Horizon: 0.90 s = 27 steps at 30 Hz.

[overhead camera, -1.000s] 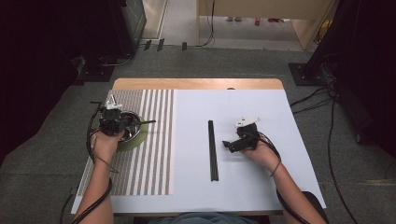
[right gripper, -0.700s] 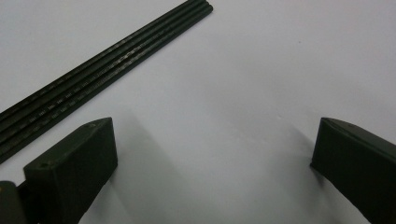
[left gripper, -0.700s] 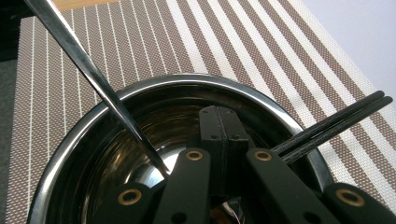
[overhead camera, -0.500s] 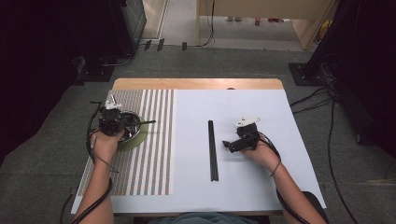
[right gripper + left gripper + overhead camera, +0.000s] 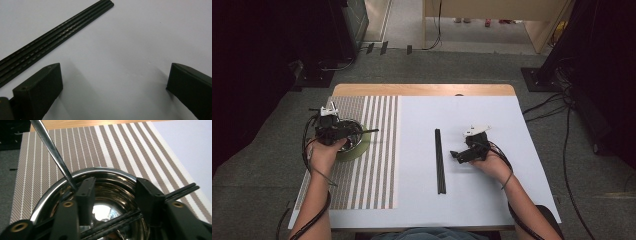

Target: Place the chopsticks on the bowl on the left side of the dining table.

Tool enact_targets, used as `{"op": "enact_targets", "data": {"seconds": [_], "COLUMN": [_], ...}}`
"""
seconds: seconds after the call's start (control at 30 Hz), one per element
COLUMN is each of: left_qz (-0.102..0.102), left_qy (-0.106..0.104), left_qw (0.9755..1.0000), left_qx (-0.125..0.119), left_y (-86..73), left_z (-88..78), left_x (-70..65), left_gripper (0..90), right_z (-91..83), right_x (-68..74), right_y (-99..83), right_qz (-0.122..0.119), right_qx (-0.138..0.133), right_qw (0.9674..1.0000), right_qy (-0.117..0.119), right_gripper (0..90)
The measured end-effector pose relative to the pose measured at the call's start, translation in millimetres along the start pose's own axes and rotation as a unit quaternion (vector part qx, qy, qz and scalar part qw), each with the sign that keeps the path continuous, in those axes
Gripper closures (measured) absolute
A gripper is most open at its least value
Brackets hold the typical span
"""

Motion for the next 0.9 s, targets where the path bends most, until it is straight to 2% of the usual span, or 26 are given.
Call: {"op": "enact_targets", "data": {"seconds": [0.13,0.23,0.33,0.47,0.57,0.73,0.9], "left_qz": [0.002,0.008,0.005,0.008,-0.001,0.011,0.025], "left_qy": [0.0,0.014,0.016,0.009,-0.012,-0.026,-0.032], "left_qw": [1.0,0.9999,0.9999,0.9999,0.9999,0.9996,0.9991], "left_qx": [0.0,-0.001,0.001,0.0,-0.003,-0.008,-0.013], "left_y": [1.9,3.0,4.5,6.0,9.1,12.5,14.9], "left_z": [-2.3,-2.7,-2.8,-5.3,-9.8,-16.3,-21.3], "left_x": [-1.4,-3.0,-6.3,-11.8,-17.8,-27.7,-37.6], "left_gripper": [38.0,34.1,31.9,29.5,29.4,28.7,28.7], "right_z": [0.0,0.0,0.0,0.0,0.0,-0.1,-0.1], "right_x": [0.0,0.1,0.1,0.1,0.1,0.1,0.1], "right_y": [-0.1,-0.1,-0.1,-0.1,0.0,0.0,0.0], "right_qz": [0.0,0.0,0.0,0.0,0.0,0.0,0.0], "right_qx": [0.0,0.0,0.0,0.0,0.0,0.0,0.0], "right_qw": [1.0,1.0,1.0,1.0,1.0,1.0,1.0], "right_qy": [0.0,0.0,0.0,0.0,0.0,0.0,0.0], "right_gripper": [0.0,0.0,0.0,0.0,0.0,0.0,0.0]}}
Point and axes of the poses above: each handheld gripper's, and its own axes: z roughly forward along the jaws, y roughly out of its top, x roughly to its left, the point moved 6 cm from there along z, roughly forward along the jaws, and after that the axes turned 9 degrees about y, right-handed, at the moved point
